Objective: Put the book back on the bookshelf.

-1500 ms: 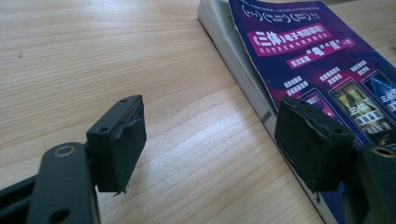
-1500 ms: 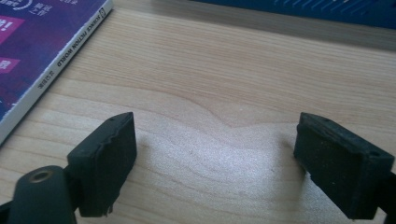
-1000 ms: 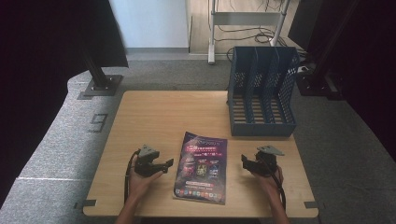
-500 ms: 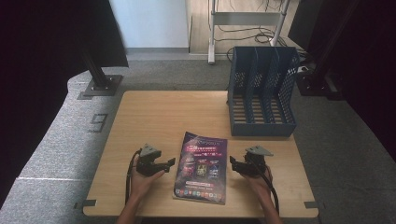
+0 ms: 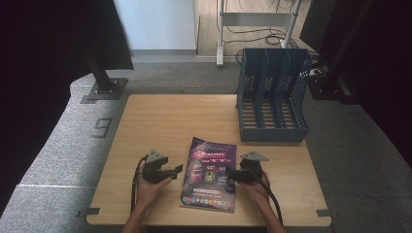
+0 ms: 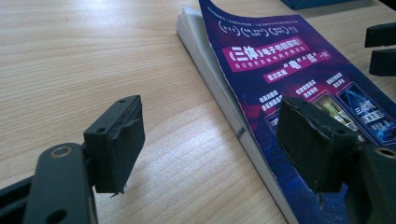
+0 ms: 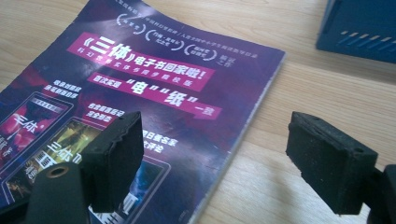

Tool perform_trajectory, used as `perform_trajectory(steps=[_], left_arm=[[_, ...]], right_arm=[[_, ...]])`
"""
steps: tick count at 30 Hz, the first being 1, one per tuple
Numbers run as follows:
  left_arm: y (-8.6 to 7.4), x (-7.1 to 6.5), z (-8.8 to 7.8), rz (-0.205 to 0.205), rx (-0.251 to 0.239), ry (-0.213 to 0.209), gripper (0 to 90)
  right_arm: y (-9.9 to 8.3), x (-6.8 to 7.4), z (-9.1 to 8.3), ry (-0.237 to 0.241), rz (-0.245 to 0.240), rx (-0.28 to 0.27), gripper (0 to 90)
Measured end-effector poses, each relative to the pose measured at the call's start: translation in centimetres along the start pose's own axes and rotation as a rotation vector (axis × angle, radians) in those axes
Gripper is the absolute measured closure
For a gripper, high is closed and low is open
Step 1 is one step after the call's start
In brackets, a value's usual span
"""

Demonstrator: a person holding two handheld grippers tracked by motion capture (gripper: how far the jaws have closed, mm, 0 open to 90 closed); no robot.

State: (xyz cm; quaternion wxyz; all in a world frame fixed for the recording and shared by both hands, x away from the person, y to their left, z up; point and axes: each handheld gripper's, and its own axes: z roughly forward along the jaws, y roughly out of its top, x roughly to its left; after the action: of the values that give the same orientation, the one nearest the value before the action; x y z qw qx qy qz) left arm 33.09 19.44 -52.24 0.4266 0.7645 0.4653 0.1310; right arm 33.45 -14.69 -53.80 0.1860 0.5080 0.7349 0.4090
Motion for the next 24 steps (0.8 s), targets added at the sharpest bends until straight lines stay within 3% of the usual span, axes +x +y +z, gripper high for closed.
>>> perform_trajectory(steps=[8,19,24], left_arm=[[-0.1,0.0,-0.3,-0.003,-0.004,0.002,24.0],[-0.2,-0.4,0.0,0.002,0.007,-0.012,23.9],[0.0,-0.9,0.2,0.014,0.009,-0.019,23.9]], right_arm=[[0.3,0.8,0.8,0.012,-0.013,0.01,18.4],[0.1,1.0,2.6,0.02,-0.003,0.068,16.2],[0.1,1.0,2.7,0.015,-0.007,0.065,17.2]])
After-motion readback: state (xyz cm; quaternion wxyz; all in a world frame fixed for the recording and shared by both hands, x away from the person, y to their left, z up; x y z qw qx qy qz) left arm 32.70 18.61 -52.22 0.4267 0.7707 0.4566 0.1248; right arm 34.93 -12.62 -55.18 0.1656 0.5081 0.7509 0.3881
